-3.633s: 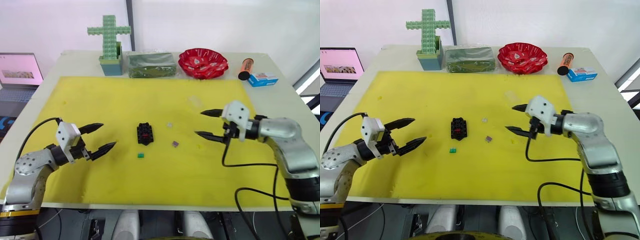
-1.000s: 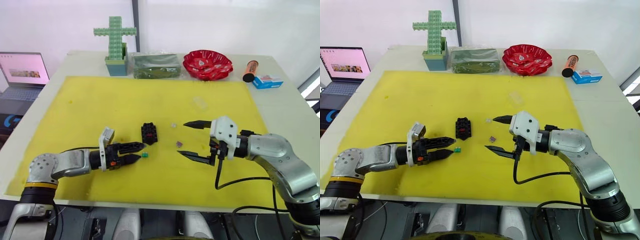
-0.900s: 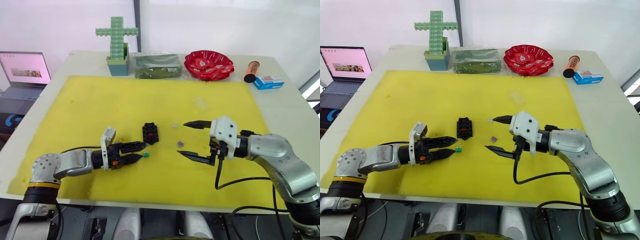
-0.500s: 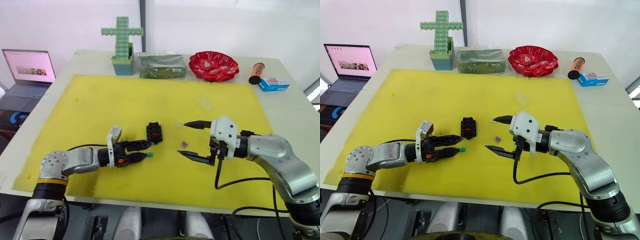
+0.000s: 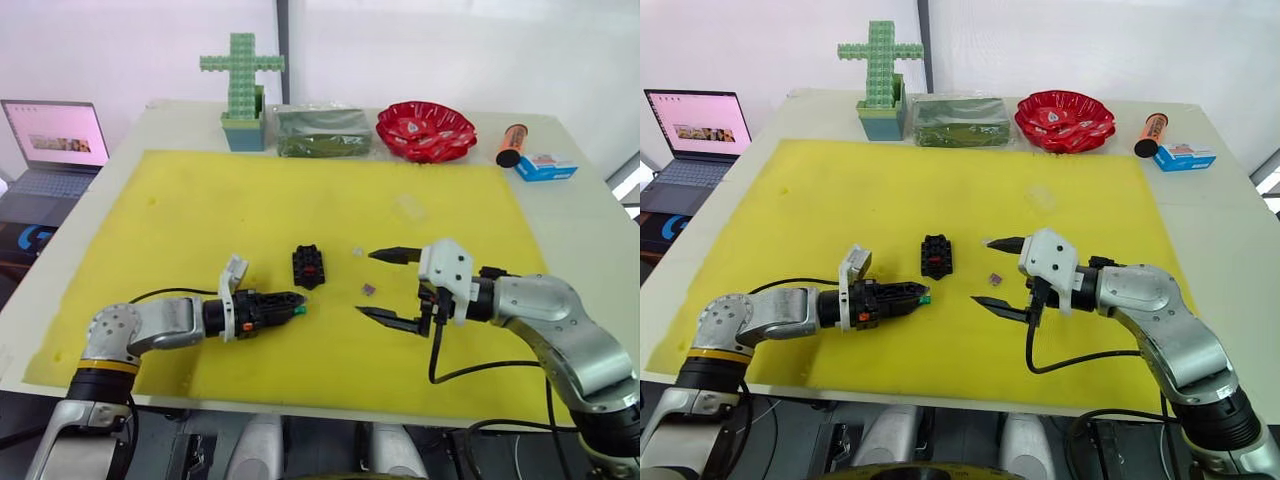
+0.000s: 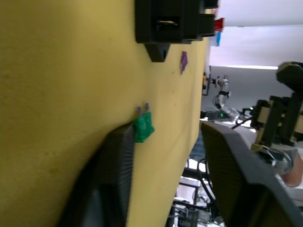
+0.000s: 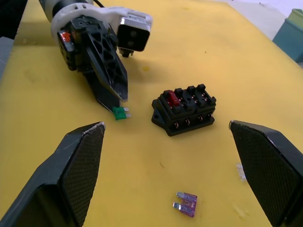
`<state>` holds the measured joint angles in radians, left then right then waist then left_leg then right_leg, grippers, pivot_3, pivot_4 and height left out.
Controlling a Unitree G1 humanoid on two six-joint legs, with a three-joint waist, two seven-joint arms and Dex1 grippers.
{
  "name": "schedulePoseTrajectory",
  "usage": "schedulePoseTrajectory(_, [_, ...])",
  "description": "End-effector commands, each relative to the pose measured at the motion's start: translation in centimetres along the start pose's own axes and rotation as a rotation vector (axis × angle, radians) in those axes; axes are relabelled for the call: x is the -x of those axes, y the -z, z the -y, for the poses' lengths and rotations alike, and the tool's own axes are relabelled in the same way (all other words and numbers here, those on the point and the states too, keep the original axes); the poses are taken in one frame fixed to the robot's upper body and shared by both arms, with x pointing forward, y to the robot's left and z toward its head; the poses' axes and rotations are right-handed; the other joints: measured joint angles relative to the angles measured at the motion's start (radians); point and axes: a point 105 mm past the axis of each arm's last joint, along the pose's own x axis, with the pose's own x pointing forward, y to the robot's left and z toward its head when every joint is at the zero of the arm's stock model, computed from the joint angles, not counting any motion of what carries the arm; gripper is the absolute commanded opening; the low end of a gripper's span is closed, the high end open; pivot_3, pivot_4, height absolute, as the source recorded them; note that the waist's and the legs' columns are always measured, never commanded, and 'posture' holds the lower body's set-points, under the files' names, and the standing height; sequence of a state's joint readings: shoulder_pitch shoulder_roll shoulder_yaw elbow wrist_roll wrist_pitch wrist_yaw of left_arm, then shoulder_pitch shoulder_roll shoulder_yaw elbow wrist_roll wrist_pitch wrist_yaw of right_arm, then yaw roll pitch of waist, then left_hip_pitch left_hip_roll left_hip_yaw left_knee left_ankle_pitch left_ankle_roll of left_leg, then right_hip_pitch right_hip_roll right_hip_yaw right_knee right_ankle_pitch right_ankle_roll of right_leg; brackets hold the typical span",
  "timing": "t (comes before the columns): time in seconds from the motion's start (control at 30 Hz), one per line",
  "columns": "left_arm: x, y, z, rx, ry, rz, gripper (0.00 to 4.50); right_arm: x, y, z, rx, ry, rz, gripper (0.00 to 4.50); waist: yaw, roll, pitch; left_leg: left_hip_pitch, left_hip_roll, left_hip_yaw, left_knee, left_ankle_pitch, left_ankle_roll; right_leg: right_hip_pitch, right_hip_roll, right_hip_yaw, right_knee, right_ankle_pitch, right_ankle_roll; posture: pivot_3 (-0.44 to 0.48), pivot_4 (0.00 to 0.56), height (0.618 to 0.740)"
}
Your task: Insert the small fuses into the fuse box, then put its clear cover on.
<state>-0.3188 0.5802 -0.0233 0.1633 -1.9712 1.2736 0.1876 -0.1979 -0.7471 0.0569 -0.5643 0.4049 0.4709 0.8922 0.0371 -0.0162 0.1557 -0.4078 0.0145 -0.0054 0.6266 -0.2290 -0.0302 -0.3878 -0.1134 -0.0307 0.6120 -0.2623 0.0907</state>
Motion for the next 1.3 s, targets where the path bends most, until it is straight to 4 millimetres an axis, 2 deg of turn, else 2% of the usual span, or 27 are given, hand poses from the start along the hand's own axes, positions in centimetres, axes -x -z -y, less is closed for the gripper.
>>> schedulePoseTrajectory(0.03, [-0.2, 0.8, -2.1, 0.037, -0.099, -0.011, 0.87, -0.1, -1.3, -0.1, 0.061, 0.0, 0.037, 4.5, 0.0, 0.0, 0.0, 0.0, 0.0, 0.0, 0.0, 0.0, 0.0, 0.0, 0.0, 0.0, 0.0, 0.0, 0.0, 0.0, 0.15, 0.74])
schedulePoseTrajectory(0.1, [-0.1, 0.9, -2.2, 0.033, -0.106, -0.013, 0.2, -0.2, -1.4, -0.1, 0.063, -0.004, 0.04, 4.5, -0.001, 0.0, 0.0, 0.0, 0.0, 0.0, 0.0, 0.0, 0.0, 0.0, 0.0, 0.0, 0.0, 0.0, 0.0, 0.0, 0.15, 0.74])
schedulePoseTrajectory(0.13, [0.0, 0.9, -2.2, 0.032, -0.109, -0.014, 0.05, -0.3, -1.4, -0.1, 0.064, -0.005, 0.042, 4.5, -0.001, 0.0, 0.0, 0.0, 0.0, 0.0, 0.0, 0.0, 0.0, 0.0, 0.0, 0.0, 0.0, 0.0, 0.0, 0.0, 0.15, 0.74])
schedulePoseTrajectory(0.43, [0.4, 0.8, -2.1, 0.031, -0.121, 0.01, 0.05, -0.5, -1.5, 0.5, 0.077, -0.007, 0.049, 4.5, -0.004, 0.0, 0.0, 0.0, 0.001, 0.0, -0.001, 0.0, 0.0, -0.001, 0.001, 0.0, 0.0, 0.0, 0.0, 0.0, 0.15, 0.74])
schedulePoseTrajectory(0.53, [1.7, 1.0, 0.8, -0.104, -0.009, -0.046, 0.05, -0.6, -1.5, 0.6, 0.077, -0.011, 0.054, 4.5, -0.012, -0.001, 0.001, 0.0, 0.001, 0.0, -0.002, 0.0, 0.0, -0.001, 0.001, 0.0, 0.0, 0.0, 0.0, 0.0, 0.15, 0.74])
schedulePoseTrajectory(0.6, [2.5, 1.0, 1.8, -0.173, 0.021, -0.075, 0.05, -0.7, -1.6, 0.6, 0.077, -0.012, 0.057, 4.5, -0.025, -0.001, 0.001, -0.001, 0.001, 0.0, -0.004, 0.0, -0.001, -0.003, 0.002, 0.0, 0.0, 0.0, 0.0, 0.0, 0.15, 0.74])
schedulePoseTrajectory(0.7, [5.9, 0.5, 6.2, -0.409, 0.147, -0.182, 0.05, -1.0, -1.7, 0.9, 0.079, -0.023, 0.071, 4.5, -0.03, -0.006, 0.006, -0.002, 0.001, 0.002, -0.006, 0.001, -0.002, -0.005, 0.003, 0.0, 0.0, 0.0, 0.0, 0.0, 0.15, 0.74])
schedulePoseTrajectory(0.77, [7.2, 0.0, 7.1, -0.547, 0.147, -0.243, 0.05, -1.2, -1.8, 1.0, 0.08, -0.032, 0.078, 4.5, -0.03, -0.008, 0.008, -0.003, 0.002, 0.001, -0.006, 0.002, -0.003, -0.01, 0.006, -0.001, 0.0, 0.0, 0.0, 0.0, 0.15, 0.74])
schedulePoseTrajectory(0.8, [7.8, -1.1, 6.2, -0.687, 0.081, -0.278, 0.05, -1.3, -1.8, 1.1, 0.083, -0.037, 0.081, 4.5, -0.029, -0.007, 0.008, -0.003, 0.002, 0.002, -0.007, 0.002, -0.003, -0.012, 0.006, -0.001, -0.001, 0.0, 0.0, 0.0, 0.15, 0.74])
schedulePoseTrajectory(0.9, [10.3, -2.4, 4.8, -1.093, -0.012, -0.628, 0.05, -1.6, -1.9, 1.4, 0.087, -0.054, 0.094, 4.5, -0.024, 0.0, 0.008, -0.002, 0.002, 0.004, -0.013, 0.002, -0.005, -0.011, 0.005, -0.001, -0.006, 0.0, 0.0, 0.0, 0.15, 0.74])
schedulePoseTrajectory(1.0, [10.1, -4.2, 4.3, -1.426, -0.111, -0.908, 0.05, -2.2, -2.0, 1.2, 0.097, -0.079, 0.106, 4.5, -0.018, 0.0, 0.008, -0.005, 0.002, 0.004, -0.015, 0.002, -0.004, -0.01, 0.006, -0.002, -0.013, 0.001, -0.002, 0.0, 0.15, 0.74])
schedulePoseTrajectory(1.07, [10.2, -5.5, 3.6, -1.617, -0.17, -1.106, 0.05, -2.5, -2.2, 1.1, 0.108, -0.089, 0.115, 4.5, -0.02, -0.001, 0.009, -0.017, 0.002, 0.003, -0.013, 0.002, -0.002, -0.014, 0.008, -0.001, -0.014, 0.001, -0.002, 0.0, 0.15, 0.74])
schedulePoseTrajectory(1.17, [10.0, -7.0, 3.0, -1.828, -0.181, -1.436, 0.05, -2.9, -2.7, 1.1, 0.118, -0.093, 0.131, 4.5, -0.022, -0.003, 0.01, -0.022, 0.002, 0.003, -0.01, 0.001, -0.001, -0.017, 0.009, 0.0, -0.014, 0.004, 0.002, 0.0, 0.15, 0.74])
schedulePoseTrajectory(1.3, [9.3, -8.5, 2.7, -1.963, -0.132, -1.704, 0.05, -2.9, -2.8, 1.3, 0.121, -0.082, 0.13, 4.5, -0.022, -0.004, 0.011, -0.022, 0.002, 0.002, -0.01, 0.001, 0.0, -0.016, 0.01, 0.0, -0.014, 0.007, 0.015, 0.0, 0.15, 0.74])
